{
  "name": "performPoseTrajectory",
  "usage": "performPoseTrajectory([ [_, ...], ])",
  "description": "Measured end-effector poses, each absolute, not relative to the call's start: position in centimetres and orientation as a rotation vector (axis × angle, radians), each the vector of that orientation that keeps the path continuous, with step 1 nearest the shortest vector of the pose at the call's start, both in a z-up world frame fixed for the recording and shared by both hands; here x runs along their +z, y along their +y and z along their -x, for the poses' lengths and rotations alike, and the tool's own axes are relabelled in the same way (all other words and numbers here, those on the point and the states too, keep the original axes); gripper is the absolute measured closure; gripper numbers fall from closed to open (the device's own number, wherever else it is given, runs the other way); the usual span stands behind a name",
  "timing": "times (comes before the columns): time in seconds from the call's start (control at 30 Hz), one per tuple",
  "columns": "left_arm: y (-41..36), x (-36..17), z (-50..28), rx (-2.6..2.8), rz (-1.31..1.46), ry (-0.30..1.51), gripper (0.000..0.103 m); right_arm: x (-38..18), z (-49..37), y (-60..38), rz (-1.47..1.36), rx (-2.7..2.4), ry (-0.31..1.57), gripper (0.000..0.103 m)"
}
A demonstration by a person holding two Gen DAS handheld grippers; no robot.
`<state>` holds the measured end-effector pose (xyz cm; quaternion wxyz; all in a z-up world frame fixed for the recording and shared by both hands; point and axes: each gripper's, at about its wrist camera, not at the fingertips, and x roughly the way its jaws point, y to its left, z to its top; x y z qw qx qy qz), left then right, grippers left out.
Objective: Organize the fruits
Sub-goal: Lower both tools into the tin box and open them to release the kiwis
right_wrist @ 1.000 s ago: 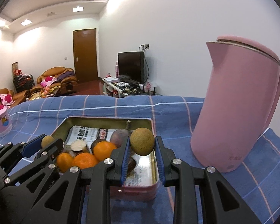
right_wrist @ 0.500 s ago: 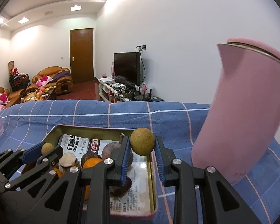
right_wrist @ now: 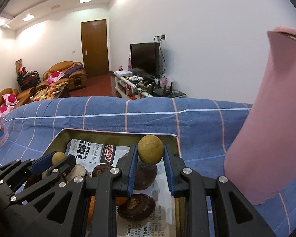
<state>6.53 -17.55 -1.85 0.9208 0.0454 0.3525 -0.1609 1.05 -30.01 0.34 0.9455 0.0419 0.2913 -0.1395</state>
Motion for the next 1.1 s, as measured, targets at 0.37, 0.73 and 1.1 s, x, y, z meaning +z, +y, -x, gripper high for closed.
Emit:
performPoseTrajectory([
  [0.37, -17.3, -1.7, -7.5, -0.339, -0.092, 0.738, 0.075, -0.1, -2.4, -29.9, -0.098, -0.224, 0.629, 0.075],
  [0.73, -17.1, -1.5, -7.3, -0.352, -0.098, 0.733, 0.075, -0.3, -2.8, -30.3, -0.151, -0.132, 0.626, 0.074],
  [1.1, -16.8, -1.7, -7.1, -0.335, -0.098, 0.734, 0.069, -0.4, -3.2, -30.5, -0.174, -0.092, 0.614, 0.074],
])
